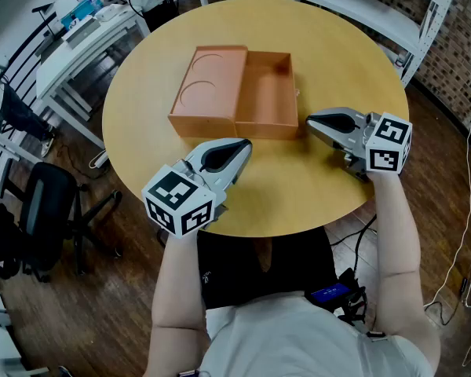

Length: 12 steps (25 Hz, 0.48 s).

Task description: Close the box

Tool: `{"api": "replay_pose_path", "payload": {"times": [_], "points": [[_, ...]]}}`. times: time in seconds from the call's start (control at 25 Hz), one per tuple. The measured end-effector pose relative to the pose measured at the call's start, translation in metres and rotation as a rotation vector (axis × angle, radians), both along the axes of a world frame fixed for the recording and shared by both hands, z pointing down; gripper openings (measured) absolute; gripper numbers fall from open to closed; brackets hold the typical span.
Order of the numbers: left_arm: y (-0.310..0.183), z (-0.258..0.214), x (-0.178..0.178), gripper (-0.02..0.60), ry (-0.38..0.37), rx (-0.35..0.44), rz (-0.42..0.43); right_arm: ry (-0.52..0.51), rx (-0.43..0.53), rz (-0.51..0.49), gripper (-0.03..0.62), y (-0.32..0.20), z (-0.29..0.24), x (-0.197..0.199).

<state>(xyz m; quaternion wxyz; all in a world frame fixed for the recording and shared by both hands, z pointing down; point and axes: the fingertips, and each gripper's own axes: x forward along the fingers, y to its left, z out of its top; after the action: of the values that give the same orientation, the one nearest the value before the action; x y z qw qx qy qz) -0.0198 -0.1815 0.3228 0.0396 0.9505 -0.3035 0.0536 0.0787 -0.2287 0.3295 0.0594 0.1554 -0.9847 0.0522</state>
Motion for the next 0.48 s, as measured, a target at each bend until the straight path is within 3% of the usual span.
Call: {"api": "replay_pose_path", "payload": {"times": [0.32, 0.48], "points": [[-0.001, -0.001, -0.001, 0.0, -0.002, 0.0, 0.002, 0.036, -0.013, -0.019, 0.006, -0.066, 0.006, 0.016], [-0.002, -0.001, -0.004, 0.0, 0.001, 0.002, -0.001, 0.224, 0.028, -0.051, 0.052, -0.085, 0.02, 0.014]]}}
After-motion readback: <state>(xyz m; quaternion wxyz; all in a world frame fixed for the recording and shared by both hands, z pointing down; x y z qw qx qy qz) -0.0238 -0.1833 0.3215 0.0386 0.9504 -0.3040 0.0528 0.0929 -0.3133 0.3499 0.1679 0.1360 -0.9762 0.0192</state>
